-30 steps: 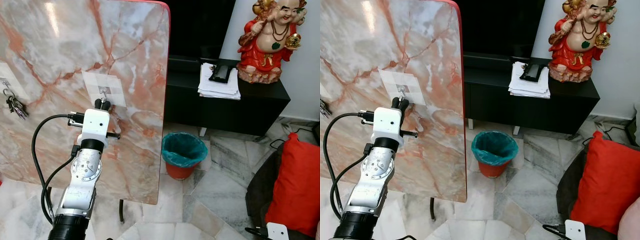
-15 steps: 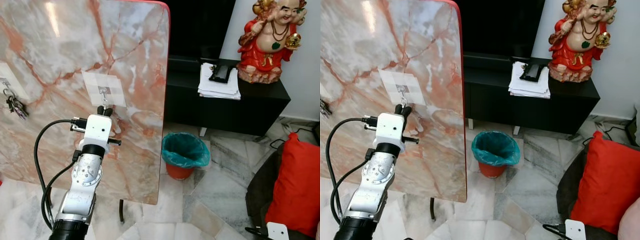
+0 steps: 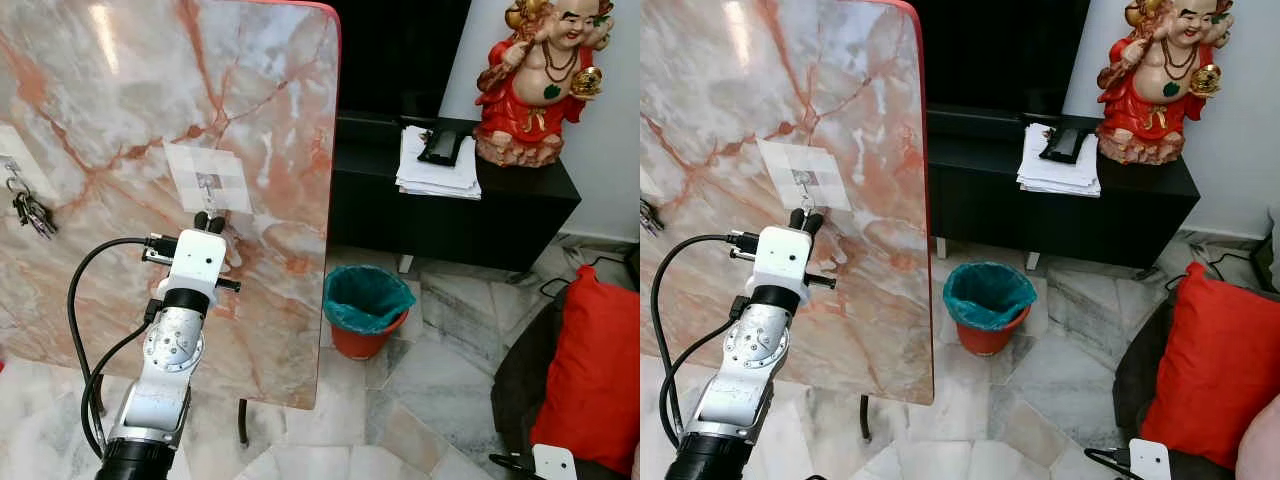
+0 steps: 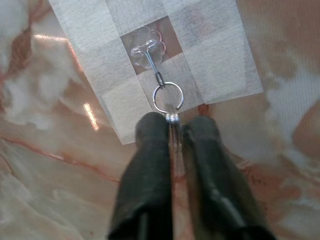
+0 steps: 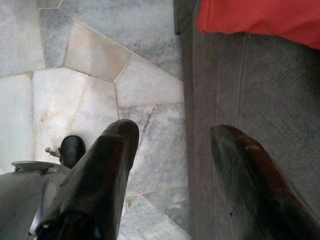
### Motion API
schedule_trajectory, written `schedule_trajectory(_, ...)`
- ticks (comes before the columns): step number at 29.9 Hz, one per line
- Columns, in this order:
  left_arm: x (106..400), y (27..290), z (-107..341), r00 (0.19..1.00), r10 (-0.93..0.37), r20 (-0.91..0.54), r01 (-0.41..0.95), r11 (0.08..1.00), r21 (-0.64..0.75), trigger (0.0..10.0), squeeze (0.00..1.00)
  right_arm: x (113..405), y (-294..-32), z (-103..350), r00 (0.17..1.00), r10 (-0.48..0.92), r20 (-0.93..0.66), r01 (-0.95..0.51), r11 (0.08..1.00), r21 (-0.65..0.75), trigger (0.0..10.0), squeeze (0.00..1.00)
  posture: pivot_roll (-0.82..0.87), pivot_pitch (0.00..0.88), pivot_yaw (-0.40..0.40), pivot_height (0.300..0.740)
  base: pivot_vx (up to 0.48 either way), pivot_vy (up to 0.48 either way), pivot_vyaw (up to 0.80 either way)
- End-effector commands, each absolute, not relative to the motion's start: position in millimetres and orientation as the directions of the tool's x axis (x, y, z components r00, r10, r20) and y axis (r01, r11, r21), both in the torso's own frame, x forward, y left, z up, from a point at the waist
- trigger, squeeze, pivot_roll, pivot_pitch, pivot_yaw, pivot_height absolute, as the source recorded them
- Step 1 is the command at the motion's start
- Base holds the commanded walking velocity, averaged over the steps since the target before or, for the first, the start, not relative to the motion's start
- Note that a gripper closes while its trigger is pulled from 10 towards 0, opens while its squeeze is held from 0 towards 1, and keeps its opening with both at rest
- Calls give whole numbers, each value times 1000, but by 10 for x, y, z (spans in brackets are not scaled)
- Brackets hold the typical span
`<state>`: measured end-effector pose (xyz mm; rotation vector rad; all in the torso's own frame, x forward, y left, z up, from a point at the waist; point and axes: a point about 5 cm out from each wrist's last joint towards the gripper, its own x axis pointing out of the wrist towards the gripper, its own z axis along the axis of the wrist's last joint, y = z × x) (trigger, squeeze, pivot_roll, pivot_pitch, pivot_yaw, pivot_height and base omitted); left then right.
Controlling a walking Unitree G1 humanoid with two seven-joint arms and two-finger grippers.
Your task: Hang keys on a hook
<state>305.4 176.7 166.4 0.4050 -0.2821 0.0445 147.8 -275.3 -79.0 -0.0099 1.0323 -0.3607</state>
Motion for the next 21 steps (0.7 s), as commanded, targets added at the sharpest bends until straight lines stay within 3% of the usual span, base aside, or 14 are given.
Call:
schedule_trajectory(1, 3051, 1759, 1645, 963, -11, 269, -95, 920, 379, 10000, 1000, 1466, -2753, -795, 458, -301, -837, 291, 940, -178, 10000, 0, 46, 56, -58, 740, 0, 0, 0)
schedule_trajectory(10, 2986, 1798, 1617, 963, -2, 268, -95, 932, 350, 10000, 1000, 1446, -2771, -795, 455, -302, -838, 294, 939, -179, 10000, 0, 44, 57, -55, 740, 0, 0, 0)
schedule_trajectory(15, 2830, 2055, 1462, 970, 105, 221, -169, 941, 293, 10000, 1000, 1422, -2794, -796, 450, -304, -839, 294, 938, -183, 10000, 0, 60, 61, -61, 740, 0, 0, 0)
schedule_trajectory(21, 2706, 2152, 1373, 972, 126, 197, -176, 947, 268, 10000, 1000, 1422, -2801, -794, 449, -304, -840, 290, 939, -185, 10000, 0, 62, 61, -60, 740, 0, 0, 0)
